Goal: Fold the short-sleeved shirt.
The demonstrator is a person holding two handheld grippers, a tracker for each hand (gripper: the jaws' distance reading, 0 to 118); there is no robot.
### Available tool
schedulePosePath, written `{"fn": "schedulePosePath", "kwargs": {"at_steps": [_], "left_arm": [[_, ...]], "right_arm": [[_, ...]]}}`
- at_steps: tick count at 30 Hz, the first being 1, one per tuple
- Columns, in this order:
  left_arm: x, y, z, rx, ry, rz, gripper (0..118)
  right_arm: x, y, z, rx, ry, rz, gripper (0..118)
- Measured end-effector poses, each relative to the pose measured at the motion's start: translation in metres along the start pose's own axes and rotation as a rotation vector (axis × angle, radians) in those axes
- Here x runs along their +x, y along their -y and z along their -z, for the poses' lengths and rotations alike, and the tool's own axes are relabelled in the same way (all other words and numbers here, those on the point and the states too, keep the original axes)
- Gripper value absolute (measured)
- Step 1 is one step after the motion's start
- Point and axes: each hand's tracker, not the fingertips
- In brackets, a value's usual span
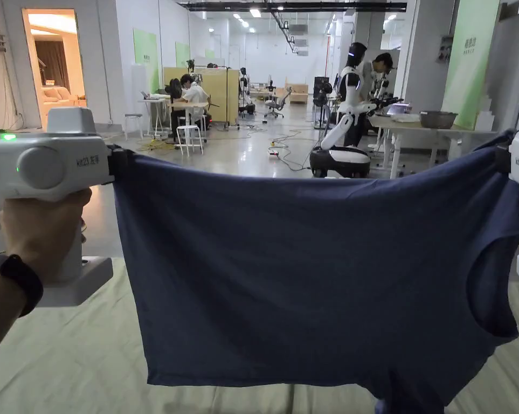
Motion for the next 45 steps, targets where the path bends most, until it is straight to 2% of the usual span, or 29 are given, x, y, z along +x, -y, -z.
{"fn": "schedulePosePath", "kwargs": {"at_steps": [3, 6, 7, 8, 9, 10, 11, 12, 13, 14, 15, 16, 17, 19, 20, 21, 26, 27, 30, 31, 34, 36, 37, 38, 39, 40, 41, 42, 45], "left_arm": [[-0.006, 0.041, -0.006, -0.061, 0.018, 0.017, 4], [-0.017, 0.097, -0.028, -0.113, 0.071, -0.09, 4], [-0.019, 0.118, -0.04, -0.135, 0.08, -0.097, 4], [-0.023, 0.139, -0.054, -0.166, 0.097, -0.106, 4], [-0.025, 0.155, -0.068, -0.179, 0.107, -0.113, 4], [-0.027, 0.176, -0.086, -0.187, 0.115, -0.115, 4], [-0.031, 0.194, -0.103, -0.224, 0.126, -0.124, 4], [-0.033, 0.208, -0.12, -0.226, 0.128, -0.139, 4], [-0.038, 0.227, -0.139, -0.255, 0.139, -0.148, 4], [-0.043, 0.246, -0.162, -0.275, 0.13, -0.178, 4], [-0.048, 0.26, -0.176, -0.292, 0.138, -0.187, 4], [-0.051, 0.277, -0.196, -0.322, 0.134, -0.187, 4], [-0.055, 0.293, -0.216, -0.347, 0.109, -0.185, 4], [-0.067, 0.315, -0.252, -0.38, 0.119, -0.195, 4], [-0.069, 0.325, -0.275, -0.378, 0.113, -0.196, 4], [-0.072, 0.332, -0.29, -0.39, 0.104, -0.209, 4], [-0.083, 0.372, -0.361, -0.49, 0.119, -0.194, 4], [-0.082, 0.378, -0.367, -0.498, 0.113, -0.146, 4], [-0.083, 0.396, -0.374, -0.559, 0.122, -0.17, 4], [-0.082, 0.401, -0.375, -0.573, 0.127, -0.173, 4], [-0.087, 0.413, -0.368, -0.612, 0.109, -0.185, 8], [-0.094, 0.415, -0.36, -0.671, 0.104, -0.221, 10], [-0.096, 0.414, -0.358, -0.671, 0.091, -0.205, 16], [-0.097, 0.412, -0.358, -0.668, 0.078, -0.186, 32], [-0.098, 0.41, -0.358, -0.675, 0.064, -0.163, 57], [-0.105, 0.408, -0.359, -0.669, 0.04, -0.13, 71], [-0.109, 0.403, -0.361, -0.652, 0.029, -0.112, 80], [-0.111, 0.397, -0.363, -0.633, 0.019, -0.104, 83], [-0.111, 0.367, -0.377, -0.535, -0.034, -0.062, 83]], "right_arm": [[-0.003, 0.037, -0.012, -0.054, -0.051, 0.024, 1], [0.001, 0.084, -0.044, -0.122, -0.104, 0.13, 1], [0.001, 0.1, -0.061, -0.109, -0.105, 0.121, 1], [0.001, 0.12, -0.078, -0.177, -0.122, 0.128, 1], [0.001, 0.136, -0.093, -0.186, -0.141, 0.158, 1], [0.004, 0.146, -0.114, -0.117, -0.125, 0.064, 1], [0.002, 0.164, -0.141, -0.228, -0.148, 0.152, 1], [0.002, 0.177, -0.162, -0.252, -0.126, 0.184, 1], [0.005, 0.189, -0.187, -0.216, -0.133, 0.153, 1], [0.005, 0.213, -0.217, -0.282, -0.121, 0.252, 1], [0.006, 0.219, -0.236, -0.265, -0.105, 0.245, 1], [0.008, 0.237, -0.262, -0.315, -0.137, 0.325, 1], [0.008, 0.249, -0.289, -0.299, -0.115, 0.321, 1], [0.006, 0.267, -0.331, -0.369, -0.105, 0.303, 1], [0.005, 0.277, -0.356, -0.388, -0.086, 0.33, 1], [0.005, 0.283, -0.371, -0.427, -0.118, 0.335, 1], [0.001, 0.32, -0.44, -0.606, -0.128, 0.255, 1], [0.001, 0.329, -0.446, -0.634, -0.142, 0.262, 1], [-0.004, 0.348, -0.455, -0.716, -0.166, 0.244, 1], [0.004, 0.37, -0.453, -0.756, -0.191, 0.24, 1], [0.01, 0.372, -0.441, -0.779, -0.185, 0.264, 2], [0.012, 0.369, -0.435, -0.823, -0.197, 0.238, 2], [0.013, 0.37, -0.429, -0.876, -0.216, 0.207, 4], [0.015, 0.371, -0.427, -0.904, -0.21, 0.191, 18], [0.018, 0.375, -0.428, -0.895, -0.21, 0.189, 51], [0.022, 0.378, -0.428, -0.906, -0.208, 0.182, 71], [0.028, 0.378, -0.43, -0.9, -0.192, 0.18, 77], [0.035, 0.377, -0.432, -0.877, -0.182, 0.18, 77], [0.049, 0.363, -0.441, -0.818, -0.112, 0.164, 77]]}}
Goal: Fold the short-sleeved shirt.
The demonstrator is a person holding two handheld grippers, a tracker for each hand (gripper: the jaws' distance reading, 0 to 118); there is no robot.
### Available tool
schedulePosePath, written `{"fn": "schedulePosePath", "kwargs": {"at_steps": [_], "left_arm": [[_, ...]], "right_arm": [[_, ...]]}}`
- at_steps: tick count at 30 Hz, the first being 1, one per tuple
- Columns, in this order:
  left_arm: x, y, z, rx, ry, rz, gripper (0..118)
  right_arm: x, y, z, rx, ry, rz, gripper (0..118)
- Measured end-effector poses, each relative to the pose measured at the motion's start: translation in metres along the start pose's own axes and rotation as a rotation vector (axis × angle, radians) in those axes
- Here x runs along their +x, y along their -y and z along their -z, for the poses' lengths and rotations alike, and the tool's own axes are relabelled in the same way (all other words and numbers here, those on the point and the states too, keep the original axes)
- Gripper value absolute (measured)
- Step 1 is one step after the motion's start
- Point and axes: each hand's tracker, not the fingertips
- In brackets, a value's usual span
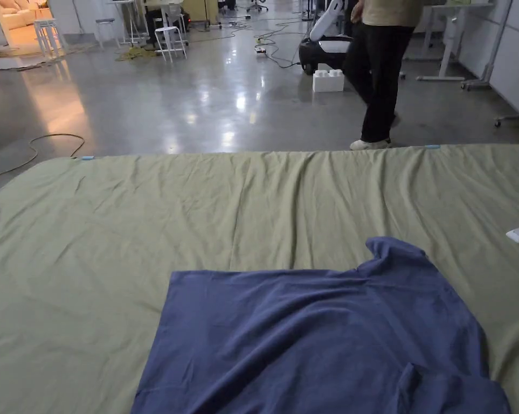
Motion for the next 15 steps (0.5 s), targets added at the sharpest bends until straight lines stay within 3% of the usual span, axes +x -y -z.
{"fn": "schedulePosePath", "kwargs": {"at_steps": [5, 11, 13, 14, 15], "left_arm": [[0.03, -0.037, -0.061, 0.31, -0.003, 0.092, 88], [0.093, -0.062, -0.109, 0.534, 0.087, 0.185, 86], [0.106, -0.064, -0.112, 0.558, 0.094, 0.205, 77], [0.112, -0.064, -0.113, 0.561, 0.096, 0.227, 65], [0.116, -0.064, -0.112, 0.566, 0.095, 0.239, 32]], "right_arm": [[-0.014, -0.022, -0.057, 0.309, -0.105, 0.001, 78], [-0.078, -0.065, -0.118, 0.546, -0.159, -0.028, 78], [-0.089, -0.069, -0.125, 0.565, -0.183, -0.024, 73], [-0.082, -0.069, -0.118, 0.577, -0.202, -0.025, 66], [-0.085, -0.069, -0.118, 0.58, -0.204, -0.031, 47]]}}
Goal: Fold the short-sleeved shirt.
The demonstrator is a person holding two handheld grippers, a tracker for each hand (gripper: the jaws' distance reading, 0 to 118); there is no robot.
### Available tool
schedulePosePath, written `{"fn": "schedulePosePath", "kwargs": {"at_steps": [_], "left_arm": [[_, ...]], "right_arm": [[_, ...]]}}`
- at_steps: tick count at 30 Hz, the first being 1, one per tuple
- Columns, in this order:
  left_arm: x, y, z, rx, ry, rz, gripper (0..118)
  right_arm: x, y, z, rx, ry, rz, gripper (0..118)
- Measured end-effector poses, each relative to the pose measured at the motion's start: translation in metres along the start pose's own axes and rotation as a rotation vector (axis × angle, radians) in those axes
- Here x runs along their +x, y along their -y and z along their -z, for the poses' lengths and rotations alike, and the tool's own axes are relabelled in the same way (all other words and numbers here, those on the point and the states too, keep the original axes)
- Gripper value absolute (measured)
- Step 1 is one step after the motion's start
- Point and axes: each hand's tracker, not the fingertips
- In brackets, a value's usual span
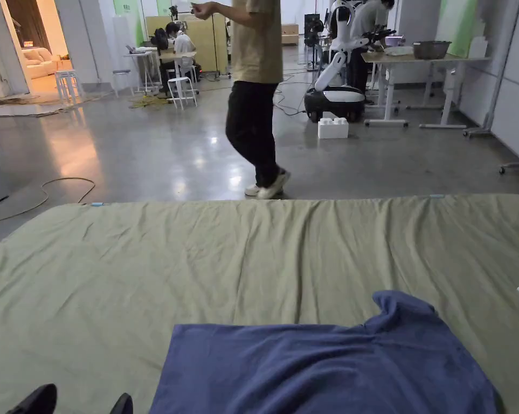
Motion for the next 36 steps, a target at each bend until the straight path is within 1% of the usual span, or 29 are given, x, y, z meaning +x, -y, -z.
{"fn": "schedulePosePath", "kwargs": {"at_steps": [1, 2, 3, 4, 5, 6, 7, 8, 9, 10, 11, 13, 14, 15, 16, 20, 22, 23, 24, 25, 26, 27, 28, 29, 32, 36], "left_arm": [[0.002, 0.0, 0.001, 0.003, 0.031, 0.008, 5], [0.004, 0.001, 0.003, -0.007, 0.051, 0.013, 3], [0.006, 0.002, 0.004, -0.012, 0.041, 0.012, 1], [0.006, 0.004, 0.005, -0.021, 0.041, 0.008, 0], [0.006, 0.005, 0.008, -0.063, 0.085, -0.007, 0], [0.007, 0.006, 0.008, -0.066, 0.07, -0.006, 0], [0.008, 0.008, 0.007, -0.062, 0.05, -0.009, 0], [0.007, 0.008, 0.006, -0.063, 0.056, -0.022, 0], [0.006, 0.007, 0.006, -0.071, 0.059, -0.04, 0], [0.005, 0.007, 0.006, -0.073, 0.04, -0.051, 0], [0.004, 0.007, 0.006, -0.07, 0.038, -0.05, 0], [0.001, 0.006, 0.005, -0.067, 0.028, -0.046, 0], [-0.002, 0.006, 0.004, -0.066, 0.029, -0.047, 0], [-0.003, 0.006, 0.003, -0.065, 0.034, -0.048, 0], [-0.004, 0.005, 0.003, -0.064, 0.033, -0.051, 0], [-0.01, 0.012, 0.004, -0.088, 0.028, -0.052, 0], [-0.016, 0.02, 0.006, -0.126, 0.039, -0.066, 0], [-0.02, 0.026, 0.009, -0.174, 0.055, -0.075, 0], [-0.024, 0.032, 0.011, -0.204, 0.051, -0.076, 9], [-0.029, 0.04, 0.015, -0.277, 0.073, -0.078, 24], [-0.034, 0.048, 0.021, -0.371, 0.092, -0.081, 44], [-0.038, 0.056, 0.025, -0.413, 0.086, -0.091, 68], [-0.042, 0.068, 0.03, -0.466, 0.079, -0.108, 71], [-0.047, 0.081, 0.034, -0.489, 0.075, -0.11, 71], [-0.057, 0.116, 0.05, -0.645, 0.123, -0.116, 71], [-0.061, 0.154, 0.072, -0.799, 0.182, -0.118, 71]], "right_arm": [[-0.004, -0.001, 0.0, 0.006, -0.002, -0.007, 24], [-0.007, -0.001, 0.001, 0.007, -0.004, -0.016, 6], [-0.005, 0.002, 0.003, 0.009, -0.006, -0.011, 1], [-0.005, 0.005, 0.004, 0.007, -0.005, -0.013, 0], [-0.007, 0.004, 0.005, 0.021, -0.003, -0.04, 0], [-0.007, 0.001, 0.006, 0.003, -0.007, -0.05, 0], [-0.005, 0.01, 0.008, -0.083, -0.014, 0.027, 0], [-0.006, 0.003, 0.005, 0.02, 0.0, -0.047, 0], [-0.005, 0.001, 0.006, 0.006, -0.012, -0.036, 0], [-0.005, 0.002, 0.008, -0.044, -0.015, 0.013, 0], [-0.005, 0.0, 0.007, 0.006, -0.001, -0.026, 0], [-0.002, -0.003, 0.008, 0.006, -0.011, -0.004, 0], [-0.001, -0.001, 0.01, -0.026, -0.012, 0.05, 0], [-0.002, -0.002, 0.008, 0.002, -0.008, 0.021, 0], [-0.001, -0.001, 0.009, -0.007, -0.011, 0.031, 0], [-0.003, 0.002, 0.009, -0.013, -0.024, 0.032, 0], [-0.003, 0.003, 0.009, -0.02, -0.03, 0.034, 0], [-0.004, 0.006, 0.009, -0.023, -0.031, 0.032, 0], [-0.004, 0.008, 0.008, -0.027, -0.031, 0.032, 0], [-0.002, 0.01, 0.008, -0.037, -0.035, 0.036, 0], [-0.001, 0.012, 0.008, -0.048, -0.039, 0.044, 0], [-0.001, 0.015, 0.008, -0.058, -0.039, 0.052, 0], [0.0, 0.019, 0.008, -0.071, -0.043, 0.061, 0], [0.001, 0.022, 0.007, -0.084, -0.043, 0.067, 0], [-0.003, 0.027, 0.008, -0.118, -0.032, 0.066, 0], [-0.002, 0.031, 0.011, -0.158, -0.02, 0.082, 0]]}}
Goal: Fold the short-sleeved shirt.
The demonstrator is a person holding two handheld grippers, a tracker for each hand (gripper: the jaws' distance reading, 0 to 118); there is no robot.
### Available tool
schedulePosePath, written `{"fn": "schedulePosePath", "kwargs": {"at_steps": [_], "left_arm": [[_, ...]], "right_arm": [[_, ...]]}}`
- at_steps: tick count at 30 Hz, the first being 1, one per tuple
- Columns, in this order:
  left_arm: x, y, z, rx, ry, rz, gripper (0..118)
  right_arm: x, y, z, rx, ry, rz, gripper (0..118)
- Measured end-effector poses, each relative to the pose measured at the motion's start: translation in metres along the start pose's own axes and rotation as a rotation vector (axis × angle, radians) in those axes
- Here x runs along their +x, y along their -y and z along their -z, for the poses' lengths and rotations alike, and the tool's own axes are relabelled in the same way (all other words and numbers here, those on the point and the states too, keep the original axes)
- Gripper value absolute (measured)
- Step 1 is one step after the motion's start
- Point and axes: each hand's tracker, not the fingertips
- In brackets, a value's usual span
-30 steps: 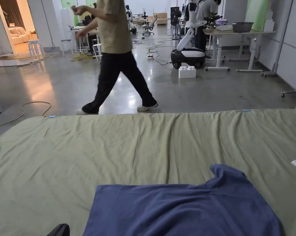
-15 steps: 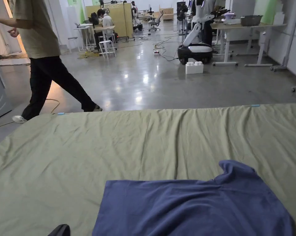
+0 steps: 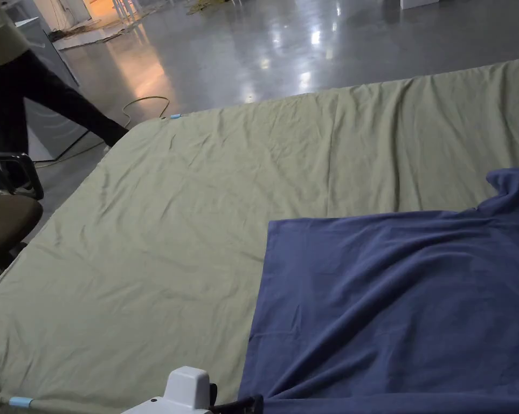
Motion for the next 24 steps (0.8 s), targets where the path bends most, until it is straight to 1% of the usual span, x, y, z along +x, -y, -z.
{"fn": "schedulePosePath", "kwargs": {"at_steps": [2, 3, 5, 6, 7, 8, 9, 10, 12, 13, 14, 15, 16, 17, 18, 19, 20, 21, 22, 24], "left_arm": [[-0.004, 0.002, 0.019, -0.061, -0.022, 0.013, 69], [-0.007, 0.002, 0.025, -0.083, -0.036, 0.006, 66], [-0.012, -0.002, 0.036, -0.134, -0.04, -0.032, 57], [-0.013, -0.002, 0.041, -0.162, -0.037, -0.046, 55], [-0.014, -0.003, 0.046, -0.187, -0.036, -0.042, 51], [-0.015, -0.003, 0.05, -0.203, -0.032, -0.023, 43], [-0.014, -0.003, 0.052, -0.201, -0.028, -0.013, 18], [-0.013, -0.004, 0.053, -0.204, 0.001, -0.022, 8], [-0.006, -0.007, 0.058, -0.231, -0.028, -0.026, 8], [-0.005, -0.009, 0.06, -0.235, -0.032, 0.003, 8], [-0.004, -0.01, 0.063, -0.246, -0.033, 0.002, 8], [-0.005, -0.012, 0.066, -0.26, -0.035, -0.001, 8], [-0.003, -0.014, 0.068, -0.275, -0.036, 0.0, 8], [-0.002, -0.015, 0.071, -0.286, -0.04, 0.01, 8], [0.0, -0.016, 0.073, -0.298, -0.045, 0.017, 8], [0.003, -0.017, 0.074, -0.303, -0.053, 0.03, 8], [0.003, -0.016, 0.078, -0.312, -0.062, 0.051, 8], [0.004, -0.016, 0.079, -0.312, -0.073, 0.068, 8], [0.005, -0.016, 0.079, -0.314, -0.076, 0.071, 8], [0.009, -0.017, 0.076, -0.316, -0.08, 0.069, 8]], "right_arm": [[0.001, 0.001, 0.002, -0.014, 0.003, 0.012, 0], [0.001, 0.002, 0.003, -0.02, 0.005, 0.015, 0], [0.002, 0.003, 0.004, -0.032, 0.011, 0.014, 0], [0.002, 0.003, 0.004, -0.037, 0.014, 0.012, 0], [0.002, 0.004, 0.004, -0.045, 0.016, 0.008, 0], [0.002, 0.004, 0.005, -0.053, 0.018, 0.002, 0], [0.002, 0.005, 0.004, -0.057, 0.021, -0.005, 0], [0.003, 0.006, 0.004, -0.063, 0.028, -0.015, 0], [0.006, 0.007, 0.003, -0.082, 0.043, -0.036, 0], [0.01, 0.007, 0.004, -0.111, 0.07, -0.051, 0], [0.014, 0.008, 0.007, -0.152, 0.125, -0.06, 0], [0.018, 0.009, 0.01, -0.178, 0.156, -0.063, 0], [0.027, 0.011, 0.014, -0.202, 0.164, -0.052, 0], [0.036, 0.012, 0.019, -0.244, 0.163, -0.021, 1], [0.044, 0.014, 0.024, -0.293, 0.147, 0.004, 13], [0.065, 0.026, 0.033, -0.342, 0.089, 0.036, 34], [0.075, 0.033, 0.039, -0.374, 0.04, 0.058, 60], [0.081, 0.038, 0.046, -0.414, 0.027, 0.07, 77], [0.083, 0.044, 0.054, -0.459, 0.028, 0.06, 77], [0.087, 0.057, 0.065, -0.522, 0.033, 0.002, 76]]}}
